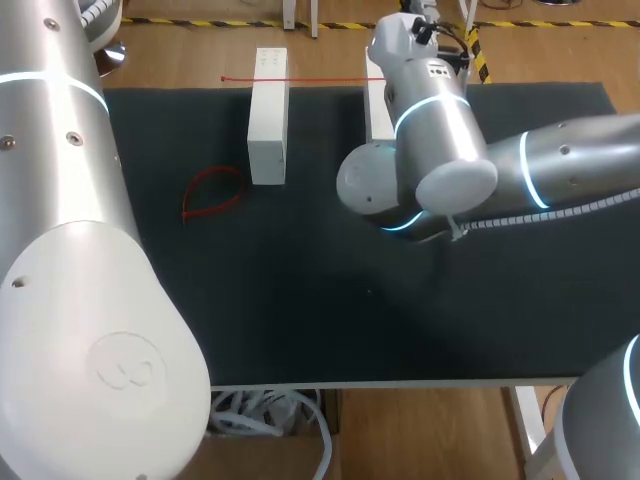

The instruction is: Grab the tape and strap the tape.

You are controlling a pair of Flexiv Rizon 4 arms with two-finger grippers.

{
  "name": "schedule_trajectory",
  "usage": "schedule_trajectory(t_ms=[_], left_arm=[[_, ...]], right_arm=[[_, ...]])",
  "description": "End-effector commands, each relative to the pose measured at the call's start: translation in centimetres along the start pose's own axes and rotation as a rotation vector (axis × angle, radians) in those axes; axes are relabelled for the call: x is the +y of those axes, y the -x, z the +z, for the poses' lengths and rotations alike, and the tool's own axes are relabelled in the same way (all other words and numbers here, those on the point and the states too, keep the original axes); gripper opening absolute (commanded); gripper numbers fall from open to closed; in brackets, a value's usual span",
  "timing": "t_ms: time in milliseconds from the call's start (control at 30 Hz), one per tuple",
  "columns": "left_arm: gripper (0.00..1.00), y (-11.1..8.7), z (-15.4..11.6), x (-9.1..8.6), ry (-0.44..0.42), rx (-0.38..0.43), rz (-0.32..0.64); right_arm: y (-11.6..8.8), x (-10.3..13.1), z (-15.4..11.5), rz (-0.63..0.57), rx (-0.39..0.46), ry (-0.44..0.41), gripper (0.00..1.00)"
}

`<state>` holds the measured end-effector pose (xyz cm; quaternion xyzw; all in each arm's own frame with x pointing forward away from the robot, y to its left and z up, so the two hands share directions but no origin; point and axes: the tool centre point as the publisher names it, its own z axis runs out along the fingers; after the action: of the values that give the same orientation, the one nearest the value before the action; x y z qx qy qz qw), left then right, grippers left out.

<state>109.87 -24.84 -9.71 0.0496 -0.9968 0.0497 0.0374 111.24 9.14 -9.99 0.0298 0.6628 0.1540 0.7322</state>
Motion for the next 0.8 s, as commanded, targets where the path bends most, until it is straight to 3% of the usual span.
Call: schedule_trajectory(t_ms=[33,800], left_arm=[[0.00,0.2,-0.3,-0.3,0.010,0.007,-0.001],[0.00,0.2,-0.3,-0.3,0.010,0.007,-0.001]], right_arm=[[0.3,0.2,0.0,0.009,0.014,0.001,0.00],[0.1,1.5,0.0,0.025,0.016,0.032,0.00]])
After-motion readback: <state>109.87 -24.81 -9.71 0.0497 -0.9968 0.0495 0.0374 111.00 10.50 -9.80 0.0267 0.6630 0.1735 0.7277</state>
